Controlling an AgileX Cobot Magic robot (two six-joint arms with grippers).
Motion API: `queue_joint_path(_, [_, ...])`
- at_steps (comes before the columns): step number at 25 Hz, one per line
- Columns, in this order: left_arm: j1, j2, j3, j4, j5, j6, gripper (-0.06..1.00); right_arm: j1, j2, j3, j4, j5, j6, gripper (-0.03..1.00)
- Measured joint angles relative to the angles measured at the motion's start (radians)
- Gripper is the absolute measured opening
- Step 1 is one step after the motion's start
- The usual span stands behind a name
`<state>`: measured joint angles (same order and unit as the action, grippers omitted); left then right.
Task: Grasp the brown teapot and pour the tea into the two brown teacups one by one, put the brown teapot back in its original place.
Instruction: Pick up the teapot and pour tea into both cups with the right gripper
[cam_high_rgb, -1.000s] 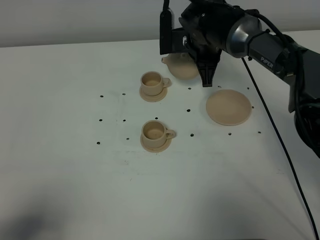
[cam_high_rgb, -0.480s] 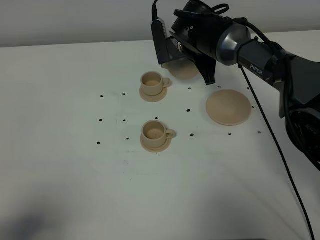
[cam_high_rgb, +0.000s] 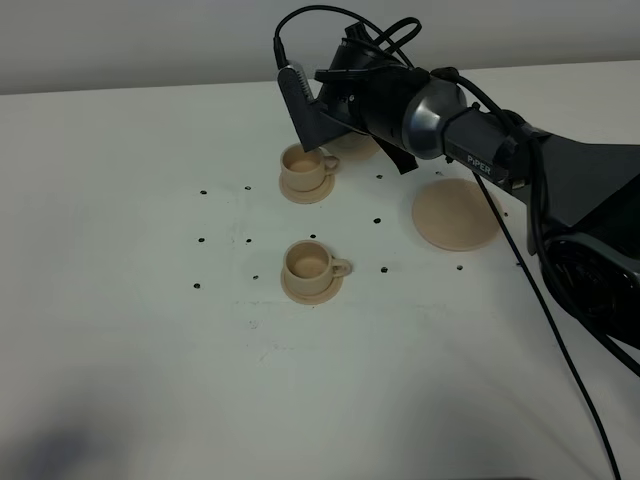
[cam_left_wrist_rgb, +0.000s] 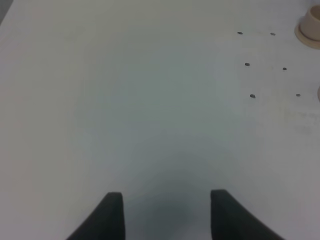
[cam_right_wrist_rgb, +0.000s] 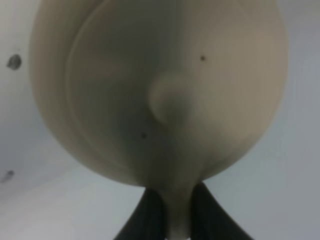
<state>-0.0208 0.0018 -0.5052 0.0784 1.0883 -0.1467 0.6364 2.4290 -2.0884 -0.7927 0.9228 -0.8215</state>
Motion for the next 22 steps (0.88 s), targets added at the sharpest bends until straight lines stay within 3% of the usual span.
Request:
queue_joint_path(17, [0.000, 0.000, 0.000, 0.000, 0.000, 0.002, 0.43, 0.022, 0.005, 0.000, -0.128, -0.024, 0.025, 0.10])
queue_joint_path(22, [0.000, 0.000, 0.000, 0.000, 0.000, 0.002, 0.43, 0.022, 0.005, 0.000, -0.153, -0.033, -0.014, 0.10])
